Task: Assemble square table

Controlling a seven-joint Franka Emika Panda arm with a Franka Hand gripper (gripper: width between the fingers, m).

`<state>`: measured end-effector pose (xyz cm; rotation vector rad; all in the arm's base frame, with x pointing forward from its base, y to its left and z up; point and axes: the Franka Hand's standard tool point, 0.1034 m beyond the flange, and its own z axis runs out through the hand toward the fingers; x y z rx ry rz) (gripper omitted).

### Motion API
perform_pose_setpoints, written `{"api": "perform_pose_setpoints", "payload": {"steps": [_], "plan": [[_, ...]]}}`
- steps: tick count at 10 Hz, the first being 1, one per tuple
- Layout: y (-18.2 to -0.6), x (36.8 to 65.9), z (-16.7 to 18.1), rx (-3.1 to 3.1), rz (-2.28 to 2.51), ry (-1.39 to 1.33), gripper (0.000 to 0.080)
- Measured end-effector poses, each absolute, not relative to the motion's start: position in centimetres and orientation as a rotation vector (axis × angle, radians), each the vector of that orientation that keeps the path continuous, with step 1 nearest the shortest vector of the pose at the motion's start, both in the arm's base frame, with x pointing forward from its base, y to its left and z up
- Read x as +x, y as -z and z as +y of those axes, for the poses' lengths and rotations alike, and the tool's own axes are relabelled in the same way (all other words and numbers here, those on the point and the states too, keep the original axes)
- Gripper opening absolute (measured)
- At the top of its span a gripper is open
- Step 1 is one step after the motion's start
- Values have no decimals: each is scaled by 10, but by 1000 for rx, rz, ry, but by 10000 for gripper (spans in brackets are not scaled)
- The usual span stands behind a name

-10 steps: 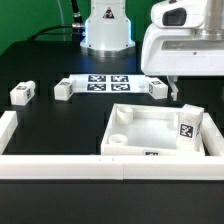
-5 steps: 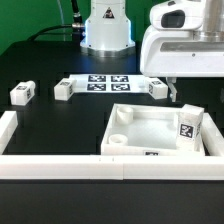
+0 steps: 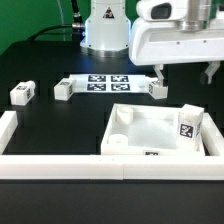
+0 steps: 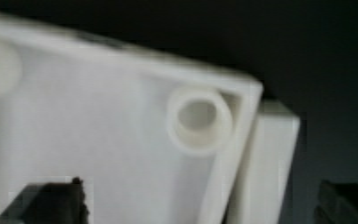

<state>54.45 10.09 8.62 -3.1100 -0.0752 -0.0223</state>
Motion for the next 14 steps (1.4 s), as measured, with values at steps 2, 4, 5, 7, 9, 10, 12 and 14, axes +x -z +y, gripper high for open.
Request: {"api": "perform_pose_setpoints", "payload": {"steps": [2,4,5,7,9,10,12,14], "plan": [[-83,534,101,-3110,-80,9,648],[-81,527,101,-3111,-81,-4,648],[-80,521,100,-3111,-82,-15,648],[-71,498,91,-3113,-190,-25,648],[-71,483,91,-3106,-285,-48,648],[-70,478,93,-3104,-292,-55,648],[-68,474,92,-3104,-292,-68,648],[-67,474,92,-3104,-292,-69,648]]}}
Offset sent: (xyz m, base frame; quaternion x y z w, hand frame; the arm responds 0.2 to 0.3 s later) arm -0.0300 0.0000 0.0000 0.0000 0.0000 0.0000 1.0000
